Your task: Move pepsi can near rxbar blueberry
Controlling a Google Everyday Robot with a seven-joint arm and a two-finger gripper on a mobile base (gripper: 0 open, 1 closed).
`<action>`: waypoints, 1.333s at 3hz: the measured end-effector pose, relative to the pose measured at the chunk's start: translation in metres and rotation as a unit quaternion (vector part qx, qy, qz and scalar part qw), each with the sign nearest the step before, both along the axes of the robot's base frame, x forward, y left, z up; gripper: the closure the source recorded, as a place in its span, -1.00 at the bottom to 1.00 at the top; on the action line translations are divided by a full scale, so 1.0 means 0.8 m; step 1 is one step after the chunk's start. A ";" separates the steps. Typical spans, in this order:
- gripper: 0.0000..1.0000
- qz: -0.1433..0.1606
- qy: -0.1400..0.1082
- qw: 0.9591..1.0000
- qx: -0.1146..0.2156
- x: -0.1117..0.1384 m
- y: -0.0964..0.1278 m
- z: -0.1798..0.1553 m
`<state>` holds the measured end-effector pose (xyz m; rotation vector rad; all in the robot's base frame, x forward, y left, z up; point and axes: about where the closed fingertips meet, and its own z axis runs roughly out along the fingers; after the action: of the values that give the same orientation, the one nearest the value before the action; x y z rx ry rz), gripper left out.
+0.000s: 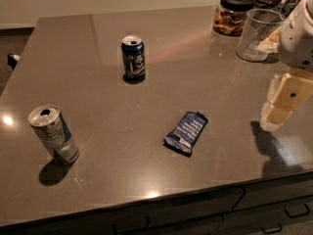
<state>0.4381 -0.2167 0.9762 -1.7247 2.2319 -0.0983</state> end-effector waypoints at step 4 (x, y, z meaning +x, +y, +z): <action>-1.00 0.014 0.000 0.998 0.057 0.098 0.076 0.001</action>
Offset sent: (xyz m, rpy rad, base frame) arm 0.0440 0.0229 0.0009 0.0652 -0.0137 -0.0088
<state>0.5166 -0.1555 0.9769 -1.6934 2.1687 0.0343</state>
